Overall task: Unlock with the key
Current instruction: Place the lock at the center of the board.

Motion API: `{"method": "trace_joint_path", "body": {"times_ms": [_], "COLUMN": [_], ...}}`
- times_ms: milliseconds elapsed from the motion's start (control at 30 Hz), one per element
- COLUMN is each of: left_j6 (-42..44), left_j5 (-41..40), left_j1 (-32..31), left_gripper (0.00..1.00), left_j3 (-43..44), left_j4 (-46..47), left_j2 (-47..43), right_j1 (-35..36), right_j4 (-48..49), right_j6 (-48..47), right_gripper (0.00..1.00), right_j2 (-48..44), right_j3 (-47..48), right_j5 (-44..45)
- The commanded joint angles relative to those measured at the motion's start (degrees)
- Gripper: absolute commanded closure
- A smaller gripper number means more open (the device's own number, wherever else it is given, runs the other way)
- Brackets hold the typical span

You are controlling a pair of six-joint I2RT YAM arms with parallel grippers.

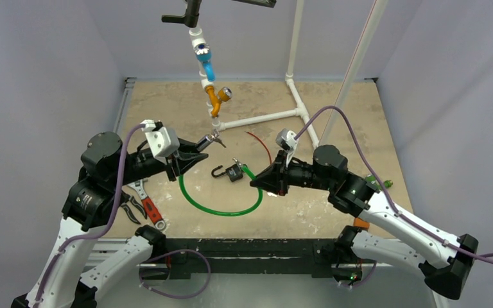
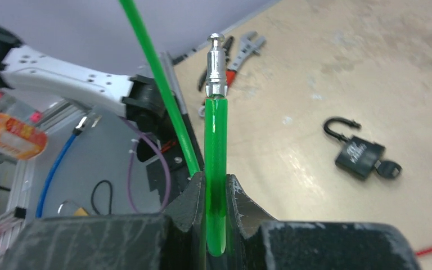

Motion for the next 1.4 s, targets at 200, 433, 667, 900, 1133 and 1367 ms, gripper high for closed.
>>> {"method": "trace_joint_path", "body": {"times_ms": [200, 433, 667, 900, 1133, 1367], "left_j6": [19.2, 24.3, 29.6, 31.3, 31.5, 33.0], "left_j5": [-13.9, -21.9, -28.5, -31.9, -32.8, -32.3], "left_j1": [0.5, 0.4, 0.5, 0.5, 0.9, 1.5], "left_gripper": [1.00, 1.00, 1.00, 0.96, 0.63, 0.49], "left_j3": [-4.2, -13.0, -16.7, -18.0, -18.1, -19.5], "left_j4": [-14.5, -13.2, -11.2, -10.0, -9.3, -7.8], "left_j2": [5.4, 9.9, 19.5, 25.8, 30.0, 32.2], "right_j1": [0.0, 0.0, 0.0, 0.0, 0.0, 0.0], "right_j4": [-8.1, -7.6, -3.2, 2.7, 3.6, 2.8], "right_j6": [6.1, 8.1, 8.3, 9.1, 10.2, 10.6], "right_gripper": [1.00, 1.00, 1.00, 1.00, 0.89, 0.60], "right_j2": [2.0, 6.4, 16.7, 26.1, 29.5, 31.3], "right_j3": [-3.5, -6.0, -7.2, -9.0, -9.2, -9.3], "right_j5": [16.2, 19.3, 23.7, 28.7, 30.1, 30.6]}}
